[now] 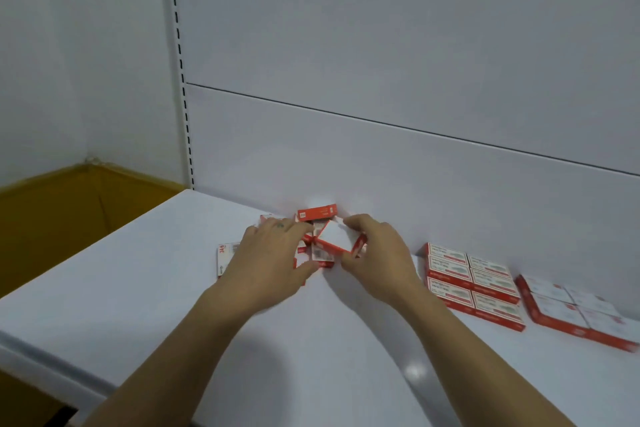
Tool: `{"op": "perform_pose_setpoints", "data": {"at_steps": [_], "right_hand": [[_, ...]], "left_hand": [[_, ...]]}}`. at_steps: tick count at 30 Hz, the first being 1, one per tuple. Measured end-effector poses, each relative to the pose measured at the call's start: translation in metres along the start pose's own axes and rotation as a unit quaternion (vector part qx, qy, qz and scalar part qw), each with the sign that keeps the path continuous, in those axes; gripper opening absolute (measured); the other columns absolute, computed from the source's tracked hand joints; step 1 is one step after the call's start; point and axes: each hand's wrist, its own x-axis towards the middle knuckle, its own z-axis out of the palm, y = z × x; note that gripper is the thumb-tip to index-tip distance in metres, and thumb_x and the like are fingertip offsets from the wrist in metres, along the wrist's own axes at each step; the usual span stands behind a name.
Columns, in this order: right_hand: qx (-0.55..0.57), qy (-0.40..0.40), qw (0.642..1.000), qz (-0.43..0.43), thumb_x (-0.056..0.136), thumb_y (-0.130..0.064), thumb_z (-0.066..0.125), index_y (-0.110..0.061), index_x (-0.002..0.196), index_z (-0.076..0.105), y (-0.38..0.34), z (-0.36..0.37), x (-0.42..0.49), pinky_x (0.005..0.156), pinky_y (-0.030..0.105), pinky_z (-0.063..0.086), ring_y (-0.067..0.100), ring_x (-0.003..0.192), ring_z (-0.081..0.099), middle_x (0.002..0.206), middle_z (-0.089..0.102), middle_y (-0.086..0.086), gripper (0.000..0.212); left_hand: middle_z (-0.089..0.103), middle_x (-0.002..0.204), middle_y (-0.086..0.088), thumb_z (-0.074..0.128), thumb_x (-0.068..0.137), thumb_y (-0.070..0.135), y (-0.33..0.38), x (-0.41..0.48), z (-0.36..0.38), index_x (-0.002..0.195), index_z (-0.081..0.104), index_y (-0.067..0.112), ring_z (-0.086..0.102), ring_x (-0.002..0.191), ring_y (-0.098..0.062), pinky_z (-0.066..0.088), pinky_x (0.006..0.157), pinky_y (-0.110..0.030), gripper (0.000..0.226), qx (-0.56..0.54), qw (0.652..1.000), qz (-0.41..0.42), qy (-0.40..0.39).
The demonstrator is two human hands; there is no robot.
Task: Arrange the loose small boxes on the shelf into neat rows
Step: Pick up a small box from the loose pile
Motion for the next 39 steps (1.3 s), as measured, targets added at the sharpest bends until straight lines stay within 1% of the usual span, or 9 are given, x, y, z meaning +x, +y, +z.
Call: {"op": "perform_pose_setpoints", "data": {"at_steps": [8,12,18,21,25,30,33,36,39], "right_hand": [[0.000,0.046,0.998,0.030,0.078,-0.012,0.075,-0.036,0.123,0.054,0.069,-0.068,-0.036,0.089,0.023,0.047,0.008,0.101,0.055,0.112,0.058,-0.008,0.055],[-0.017,0.082,0.996,0.032,0.080,-0.011,0.074,-0.030,0.124,0.055,0.091,-0.079,-0.052,0.080,0.000,0.032,0.005,0.098,0.048,0.096,0.047,-0.028,0.051],[-0.020,0.087,0.996,0.007,0.080,-0.009,0.073,-0.030,0.127,0.054,0.108,-0.074,-0.063,0.086,0.002,0.030,0.002,0.103,0.045,0.106,0.045,-0.032,0.054],[-0.016,0.086,0.996,-0.011,0.080,-0.010,0.073,-0.027,0.128,0.054,0.105,-0.067,-0.063,0.096,0.017,0.038,0.005,0.111,0.047,0.122,0.054,-0.016,0.054],[0.004,0.117,0.992,-0.038,0.080,-0.009,0.073,-0.025,0.127,0.054,0.107,-0.061,-0.064,0.100,0.029,0.044,0.008,0.114,0.051,0.127,0.056,-0.012,0.053],[0.033,0.139,0.988,-0.052,0.078,-0.013,0.073,-0.027,0.130,0.051,0.106,-0.066,-0.065,0.099,0.016,0.041,0.004,0.115,0.052,0.128,0.053,-0.014,0.058],[0.034,0.133,0.989,-0.047,0.077,-0.014,0.076,-0.031,0.132,0.048,0.105,-0.064,-0.066,0.096,0.005,0.035,-0.005,0.113,0.050,0.125,0.050,-0.020,0.065],[0.059,0.150,0.986,-0.037,0.079,-0.019,0.076,-0.032,0.136,0.045,0.102,-0.062,-0.067,0.093,0.006,0.038,-0.006,0.112,0.051,0.126,0.051,-0.021,0.066],[0.165,0.158,0.974,0.004,0.082,-0.020,0.072,-0.034,0.126,0.053,0.095,-0.062,-0.067,0.082,0.012,0.049,0.002,0.103,0.061,0.118,0.061,-0.016,0.050]], "left_hand": [[0.041,0.142,0.007,0.061,0.084,0.049,0.074,0.040,0.030,0.143,0.028,0.033,0.032,0.131,-0.017,0.027,0.107,-0.037,0.069,-0.042,0.991,0.124,-0.031],[0.040,0.142,0.008,0.061,0.084,0.047,0.110,0.055,0.051,0.144,0.023,0.033,0.032,0.131,-0.015,0.026,0.107,-0.036,0.072,-0.060,0.982,0.172,-0.043],[0.037,0.144,0.014,0.059,0.088,0.043,0.114,0.044,0.072,0.143,0.026,0.036,0.028,0.132,-0.010,0.020,0.107,-0.028,0.065,-0.079,0.975,0.206,-0.036],[0.036,0.145,0.017,0.061,0.087,0.043,0.103,0.040,0.072,0.143,0.026,0.039,0.025,0.134,-0.008,0.018,0.107,-0.026,0.066,-0.093,0.976,0.192,-0.038],[0.046,0.138,0.016,0.063,0.085,0.046,0.097,0.042,0.074,0.138,0.039,0.037,0.037,0.130,-0.010,0.023,0.105,-0.026,0.059,-0.119,0.976,0.183,-0.012],[0.055,0.122,0.017,0.063,0.082,0.049,0.098,0.039,0.072,0.132,0.043,0.042,0.050,0.111,-0.004,0.043,0.097,-0.028,0.055,-0.243,0.962,0.122,-0.025],[0.060,0.105,0.019,0.065,0.082,0.043,0.098,0.040,0.068,0.116,0.053,0.043,0.056,0.098,0.001,0.047,0.085,-0.019,0.036,-0.341,0.936,0.072,-0.046],[0.067,0.088,0.011,0.060,0.087,0.037,0.100,0.042,0.064,0.101,0.064,0.033,0.062,0.083,-0.004,0.050,0.082,-0.025,0.015,-0.457,0.884,0.026,-0.090],[0.068,0.072,0.004,0.051,0.086,0.048,0.104,0.041,0.063,0.089,0.069,0.025,0.062,0.071,-0.011,0.055,0.081,-0.036,0.029,-0.523,0.838,-0.031,-0.149]]}}
